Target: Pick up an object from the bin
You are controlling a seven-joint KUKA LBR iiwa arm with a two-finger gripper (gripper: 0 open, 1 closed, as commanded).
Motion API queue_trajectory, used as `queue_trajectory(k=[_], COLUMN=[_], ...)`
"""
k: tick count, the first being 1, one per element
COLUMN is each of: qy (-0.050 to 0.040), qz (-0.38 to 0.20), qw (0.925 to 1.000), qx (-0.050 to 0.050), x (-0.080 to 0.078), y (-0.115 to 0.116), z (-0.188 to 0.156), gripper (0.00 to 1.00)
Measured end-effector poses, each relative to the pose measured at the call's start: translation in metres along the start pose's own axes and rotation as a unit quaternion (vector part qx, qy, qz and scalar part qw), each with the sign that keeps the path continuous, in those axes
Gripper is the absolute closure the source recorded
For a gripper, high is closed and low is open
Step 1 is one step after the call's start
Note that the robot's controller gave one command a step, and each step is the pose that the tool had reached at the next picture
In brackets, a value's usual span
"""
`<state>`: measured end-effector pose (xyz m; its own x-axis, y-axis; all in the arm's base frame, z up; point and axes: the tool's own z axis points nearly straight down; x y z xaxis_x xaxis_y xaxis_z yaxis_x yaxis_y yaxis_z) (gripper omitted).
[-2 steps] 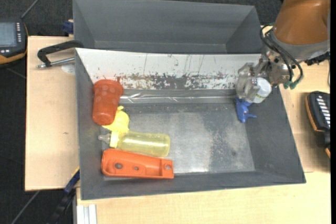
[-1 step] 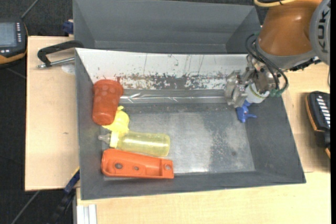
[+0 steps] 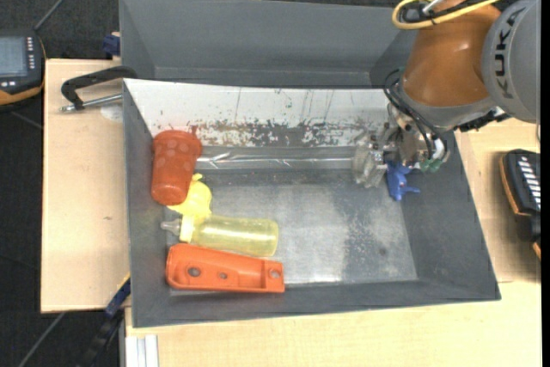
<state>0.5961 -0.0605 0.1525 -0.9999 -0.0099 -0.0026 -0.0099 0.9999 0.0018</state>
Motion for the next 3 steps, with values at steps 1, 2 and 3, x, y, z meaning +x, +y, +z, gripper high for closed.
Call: queue_trajectory(k=[1, 2, 3], qy=[-0.0050, -0.0060, -0.0060], qz=[-0.134, -0.134, -0.134], qw=[0.9910, 0.9910, 0.9910], qx=[0.001, 0.002, 0.002], x=[0.0348, 0.0340, 0.0340], y=[0.0553, 0.0551, 0.0552], z=[0.0404, 0.0400, 0.0400], gripper=[1.00, 0.00, 0.00])
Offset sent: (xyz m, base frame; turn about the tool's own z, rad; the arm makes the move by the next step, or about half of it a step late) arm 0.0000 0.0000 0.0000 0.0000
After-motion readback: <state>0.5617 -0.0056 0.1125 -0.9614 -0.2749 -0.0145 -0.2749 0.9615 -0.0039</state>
